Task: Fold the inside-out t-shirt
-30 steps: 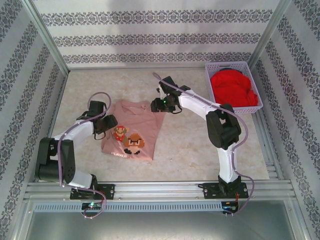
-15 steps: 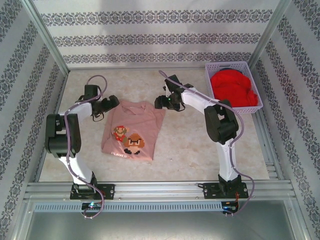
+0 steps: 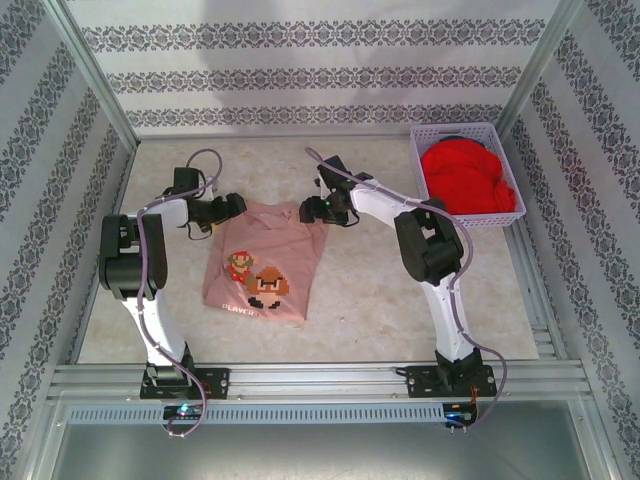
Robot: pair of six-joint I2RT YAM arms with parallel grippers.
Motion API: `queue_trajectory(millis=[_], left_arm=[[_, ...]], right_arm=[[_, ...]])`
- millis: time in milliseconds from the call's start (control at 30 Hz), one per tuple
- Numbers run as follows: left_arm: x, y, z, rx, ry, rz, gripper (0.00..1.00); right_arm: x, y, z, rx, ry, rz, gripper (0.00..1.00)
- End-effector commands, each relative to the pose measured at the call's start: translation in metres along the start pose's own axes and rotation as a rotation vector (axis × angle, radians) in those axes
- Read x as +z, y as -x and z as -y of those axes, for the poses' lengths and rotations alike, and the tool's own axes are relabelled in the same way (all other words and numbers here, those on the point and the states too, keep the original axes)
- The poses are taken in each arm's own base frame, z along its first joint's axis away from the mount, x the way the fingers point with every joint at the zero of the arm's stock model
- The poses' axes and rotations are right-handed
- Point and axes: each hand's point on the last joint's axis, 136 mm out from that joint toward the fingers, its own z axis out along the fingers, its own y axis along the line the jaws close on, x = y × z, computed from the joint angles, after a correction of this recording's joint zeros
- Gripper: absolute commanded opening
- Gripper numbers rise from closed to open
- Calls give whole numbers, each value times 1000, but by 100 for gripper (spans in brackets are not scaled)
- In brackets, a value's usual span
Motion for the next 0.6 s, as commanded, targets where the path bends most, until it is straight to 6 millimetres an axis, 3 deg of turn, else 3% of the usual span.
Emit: queue_trajectory(millis=[0, 400, 567], left_arm=[[10, -19, -2, 3, -37, -98, 84], [24, -24, 8, -18, -143, -154, 45], [26, -24, 11, -20, -164, -159, 35]], right_arm=[[18, -11, -17, 14, 53, -46, 70], [32, -8, -29, 29, 74, -42, 48], [34, -4, -32, 34, 84, -36, 38]])
